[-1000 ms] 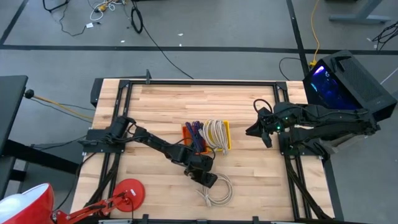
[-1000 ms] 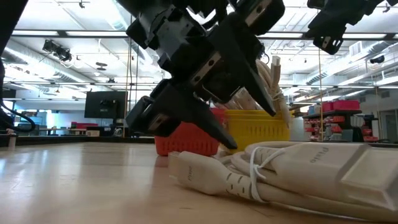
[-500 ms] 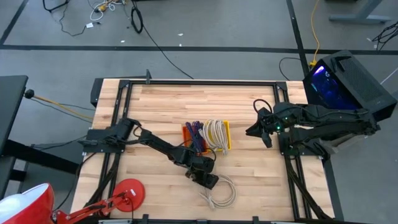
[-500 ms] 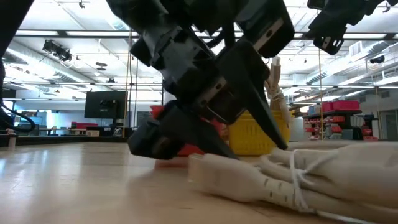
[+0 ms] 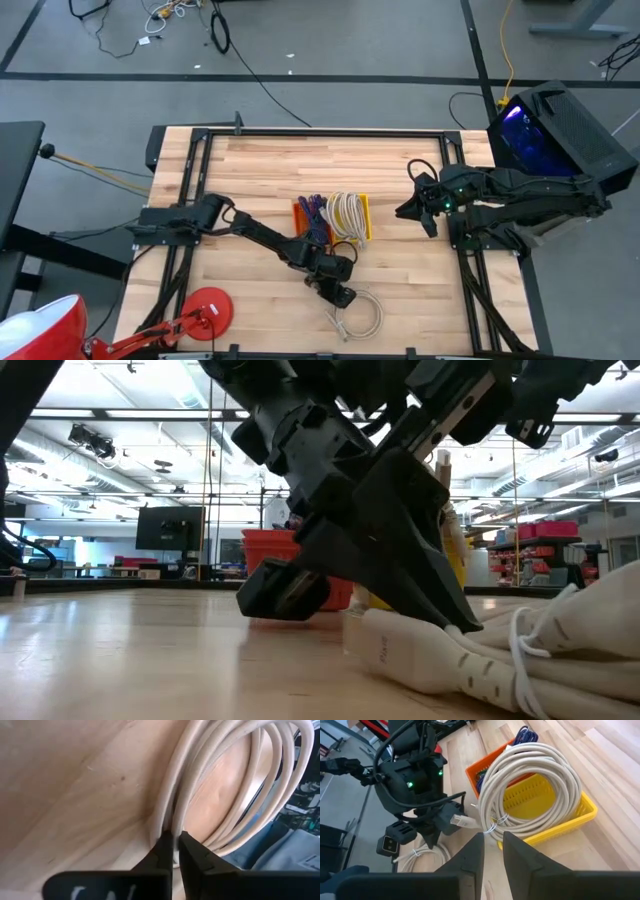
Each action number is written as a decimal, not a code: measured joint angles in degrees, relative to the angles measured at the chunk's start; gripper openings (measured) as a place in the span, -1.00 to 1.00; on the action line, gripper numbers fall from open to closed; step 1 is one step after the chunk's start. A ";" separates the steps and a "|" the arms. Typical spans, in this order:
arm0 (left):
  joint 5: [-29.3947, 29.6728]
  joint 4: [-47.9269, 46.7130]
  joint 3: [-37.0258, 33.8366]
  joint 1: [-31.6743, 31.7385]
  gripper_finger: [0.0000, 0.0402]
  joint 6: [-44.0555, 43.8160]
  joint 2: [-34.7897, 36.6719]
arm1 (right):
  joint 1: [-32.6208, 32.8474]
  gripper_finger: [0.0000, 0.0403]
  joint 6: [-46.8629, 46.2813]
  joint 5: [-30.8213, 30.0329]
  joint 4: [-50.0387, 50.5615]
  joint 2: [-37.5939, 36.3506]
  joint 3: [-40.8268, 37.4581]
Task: Pick & Place USB Port
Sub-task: Put the brown HDMI cable into the yellow basket
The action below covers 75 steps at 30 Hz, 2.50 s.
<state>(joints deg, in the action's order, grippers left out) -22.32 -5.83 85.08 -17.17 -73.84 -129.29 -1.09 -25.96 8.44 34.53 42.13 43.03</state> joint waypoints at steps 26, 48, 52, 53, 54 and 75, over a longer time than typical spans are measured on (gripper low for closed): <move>3.12 -31.41 21.65 3.89 -0.95 17.71 0.09 | -0.02 -0.64 4.00 -3.23 7.64 0.02 0.00; 22.51 -66.12 48.17 6.19 -0.95 25.76 9.77 | 0.02 -0.64 0.95 -2.92 4.46 -0.13 0.00; 25.31 -70.97 48.37 5.27 -0.95 26.47 10.91 | 0.02 -0.64 -0.65 -2.94 1.83 -0.13 0.00; 25.80 -71.25 48.37 5.25 -0.95 26.83 11.07 | 0.02 -0.64 -0.90 -2.90 0.67 -0.13 0.00; 26.24 -71.29 48.40 5.40 -0.95 27.73 11.30 | 0.03 -0.64 -1.15 -2.88 -0.61 -0.13 0.00; 35.22 -73.37 49.66 12.57 -0.95 44.44 13.59 | -0.02 -0.64 -4.98 7.25 -25.60 6.35 0.00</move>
<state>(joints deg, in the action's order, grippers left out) 12.90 -79.20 134.74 -4.60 -29.40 -115.70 -1.10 -30.94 15.69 8.93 48.48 43.03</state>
